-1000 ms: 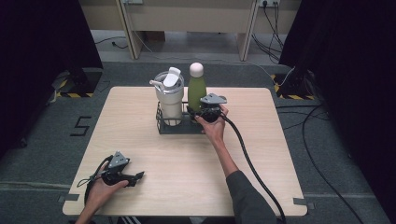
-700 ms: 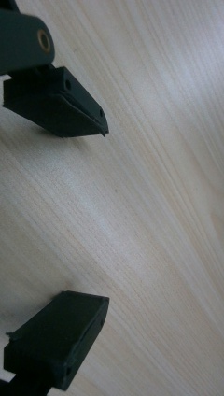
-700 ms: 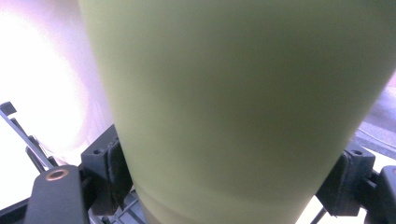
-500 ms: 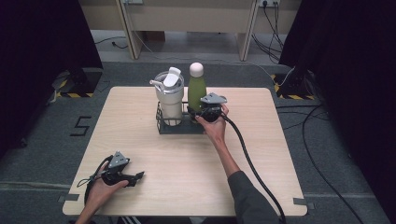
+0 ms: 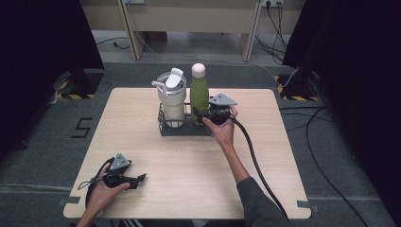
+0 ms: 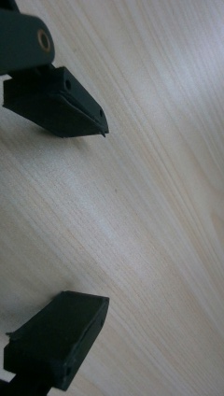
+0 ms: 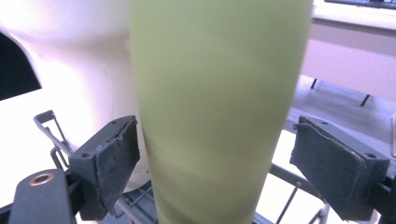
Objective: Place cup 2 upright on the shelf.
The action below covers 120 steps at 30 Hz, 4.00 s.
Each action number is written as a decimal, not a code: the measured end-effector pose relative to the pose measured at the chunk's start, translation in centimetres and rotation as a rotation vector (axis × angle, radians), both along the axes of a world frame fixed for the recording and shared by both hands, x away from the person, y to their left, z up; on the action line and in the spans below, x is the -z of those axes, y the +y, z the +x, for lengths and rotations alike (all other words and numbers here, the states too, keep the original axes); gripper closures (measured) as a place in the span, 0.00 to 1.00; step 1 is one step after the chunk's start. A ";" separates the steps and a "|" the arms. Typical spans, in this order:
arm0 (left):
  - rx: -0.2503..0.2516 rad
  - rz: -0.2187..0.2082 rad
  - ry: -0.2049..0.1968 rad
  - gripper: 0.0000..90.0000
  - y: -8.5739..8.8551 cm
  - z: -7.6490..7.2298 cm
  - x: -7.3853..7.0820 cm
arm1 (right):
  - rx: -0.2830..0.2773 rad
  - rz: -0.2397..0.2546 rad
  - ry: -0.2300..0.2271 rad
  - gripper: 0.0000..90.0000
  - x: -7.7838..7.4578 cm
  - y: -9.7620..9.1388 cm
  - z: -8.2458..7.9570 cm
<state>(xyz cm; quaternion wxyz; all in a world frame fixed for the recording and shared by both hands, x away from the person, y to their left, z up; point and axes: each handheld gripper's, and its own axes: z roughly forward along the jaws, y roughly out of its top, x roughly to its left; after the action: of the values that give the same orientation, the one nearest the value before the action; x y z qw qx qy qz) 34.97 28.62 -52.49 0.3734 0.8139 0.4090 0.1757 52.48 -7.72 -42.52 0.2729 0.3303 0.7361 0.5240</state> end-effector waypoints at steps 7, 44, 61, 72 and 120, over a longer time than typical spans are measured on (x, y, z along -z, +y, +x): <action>0.000 -0.001 0.000 0.16 0.0 0.0 0.0 | -0.002 0.014 -0.018 0.17 -0.7 -1.0 -1.5; -0.002 0.001 -0.002 0.15 0.0 0.0 0.0 | -0.039 -0.014 -0.033 0.17 -1.6 -3.6 -7.4; -0.002 0.001 -0.002 0.15 0.0 0.0 0.0 | -0.041 -0.013 -0.012 0.17 -0.6 -4.7 -8.8; -0.002 0.002 -0.001 0.15 0.0 0.1 0.0 | -0.067 -0.011 0.006 0.17 0.6 -4.9 -10.3; -0.002 0.000 -0.003 0.16 0.0 0.0 0.0 | -0.117 -0.030 0.082 0.17 3.4 -5.4 -13.7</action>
<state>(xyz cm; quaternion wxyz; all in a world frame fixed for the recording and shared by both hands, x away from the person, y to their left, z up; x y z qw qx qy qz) 35.01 28.58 -52.50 0.3738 0.8133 0.4093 0.1770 38.82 -13.14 -45.89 0.2163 0.3035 0.7726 0.5140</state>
